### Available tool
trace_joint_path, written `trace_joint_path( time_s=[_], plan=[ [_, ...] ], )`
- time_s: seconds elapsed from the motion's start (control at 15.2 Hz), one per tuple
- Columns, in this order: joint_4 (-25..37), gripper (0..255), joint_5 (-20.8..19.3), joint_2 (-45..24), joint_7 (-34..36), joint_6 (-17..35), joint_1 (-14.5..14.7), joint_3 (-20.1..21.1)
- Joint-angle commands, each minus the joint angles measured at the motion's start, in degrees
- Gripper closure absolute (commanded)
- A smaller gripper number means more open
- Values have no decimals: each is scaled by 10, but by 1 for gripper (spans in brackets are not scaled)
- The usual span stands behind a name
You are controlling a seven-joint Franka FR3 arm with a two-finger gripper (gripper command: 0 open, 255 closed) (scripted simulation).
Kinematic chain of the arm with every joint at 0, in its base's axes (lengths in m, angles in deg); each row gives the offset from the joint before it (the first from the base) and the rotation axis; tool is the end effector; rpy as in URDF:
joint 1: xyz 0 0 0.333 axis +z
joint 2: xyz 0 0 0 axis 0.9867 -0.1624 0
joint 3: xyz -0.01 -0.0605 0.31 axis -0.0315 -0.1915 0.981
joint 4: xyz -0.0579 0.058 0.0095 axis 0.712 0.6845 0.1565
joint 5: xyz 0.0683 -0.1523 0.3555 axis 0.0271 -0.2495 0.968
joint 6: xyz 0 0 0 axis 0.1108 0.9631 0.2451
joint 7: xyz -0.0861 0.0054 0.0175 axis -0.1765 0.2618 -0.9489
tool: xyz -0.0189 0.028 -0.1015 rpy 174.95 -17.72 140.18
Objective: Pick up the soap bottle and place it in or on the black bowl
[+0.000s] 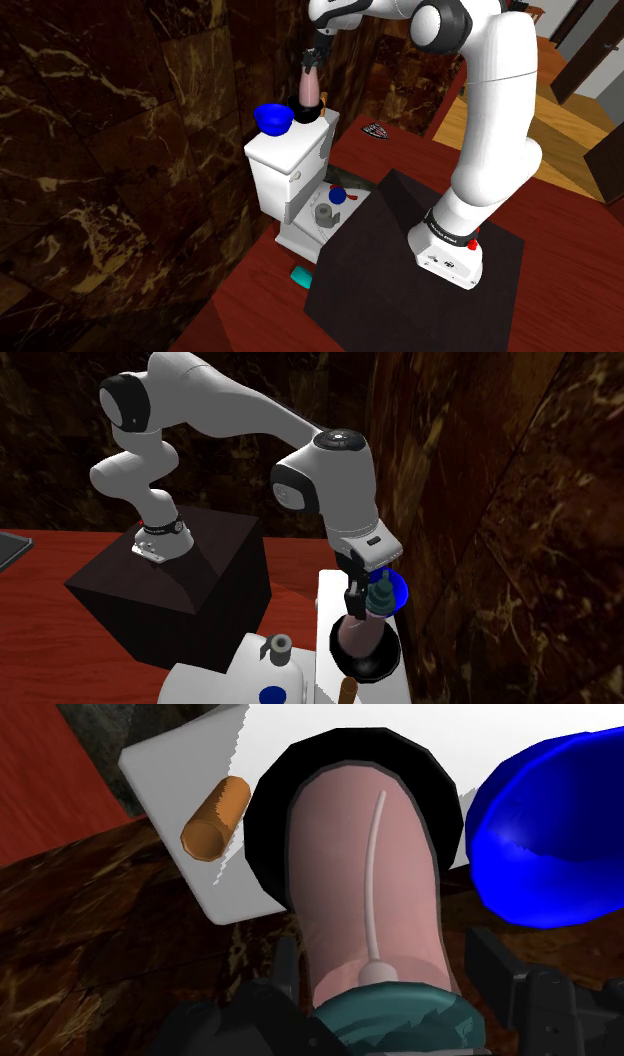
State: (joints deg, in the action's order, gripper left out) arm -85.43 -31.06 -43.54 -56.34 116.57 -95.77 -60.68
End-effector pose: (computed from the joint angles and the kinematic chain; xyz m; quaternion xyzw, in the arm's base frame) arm 0.6879 -0.2537 0.3982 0.9931 -0.0318 0.1122 0.0119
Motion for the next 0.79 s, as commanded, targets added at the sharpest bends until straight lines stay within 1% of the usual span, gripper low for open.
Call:
trace_joint_path(
  time_s=[0.0,0.13,0.2,0.53,0.73],
  plan=[
    [0,255,0,0,0,0,0,0],
    [0,255,0,0,0,0,0,0],
    [0,0,0,0,0,0,0,0],
    [0,0,0,0,0,0,0,0],
    [7,0,-4,32,2,-38,1,-3]
  ],
)
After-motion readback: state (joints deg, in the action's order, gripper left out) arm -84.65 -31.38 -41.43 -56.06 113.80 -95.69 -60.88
